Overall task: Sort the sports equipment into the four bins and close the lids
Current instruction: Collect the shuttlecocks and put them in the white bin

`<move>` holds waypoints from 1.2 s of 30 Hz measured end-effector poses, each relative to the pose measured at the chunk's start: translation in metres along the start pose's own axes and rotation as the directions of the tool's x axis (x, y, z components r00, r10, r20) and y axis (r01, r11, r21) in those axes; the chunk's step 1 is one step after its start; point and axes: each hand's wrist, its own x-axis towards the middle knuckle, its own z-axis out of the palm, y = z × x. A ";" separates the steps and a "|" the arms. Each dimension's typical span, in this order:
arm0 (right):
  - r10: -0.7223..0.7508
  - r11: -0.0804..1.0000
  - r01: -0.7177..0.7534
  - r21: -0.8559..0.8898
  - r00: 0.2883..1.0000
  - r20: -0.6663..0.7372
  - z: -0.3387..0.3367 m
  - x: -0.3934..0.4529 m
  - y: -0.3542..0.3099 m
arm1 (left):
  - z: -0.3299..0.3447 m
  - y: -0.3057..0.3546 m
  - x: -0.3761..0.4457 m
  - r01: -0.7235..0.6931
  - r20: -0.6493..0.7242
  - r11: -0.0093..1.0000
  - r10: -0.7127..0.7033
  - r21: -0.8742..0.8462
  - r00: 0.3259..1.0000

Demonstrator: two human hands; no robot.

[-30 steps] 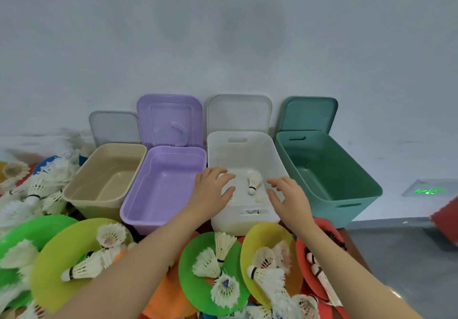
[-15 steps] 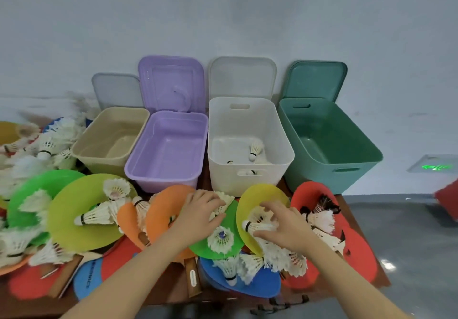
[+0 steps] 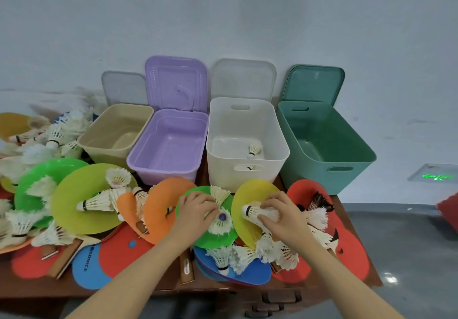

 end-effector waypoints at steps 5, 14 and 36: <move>-0.041 0.994 0.061 0.091 0.978 -0.203 -0.011 0.026 -0.017 | -0.021 0.005 0.031 -0.065 -0.220 0.997 0.056 -0.031 0.974; -0.071 0.989 0.119 0.087 0.903 -0.424 -0.030 0.095 -0.037 | -0.051 0.013 0.124 -0.054 -0.428 0.998 0.033 -0.038 0.903; 0.106 0.941 -0.059 -0.334 0.986 0.125 -0.006 0.115 0.005 | -0.025 -0.008 0.112 0.153 0.180 0.984 -0.167 0.089 0.969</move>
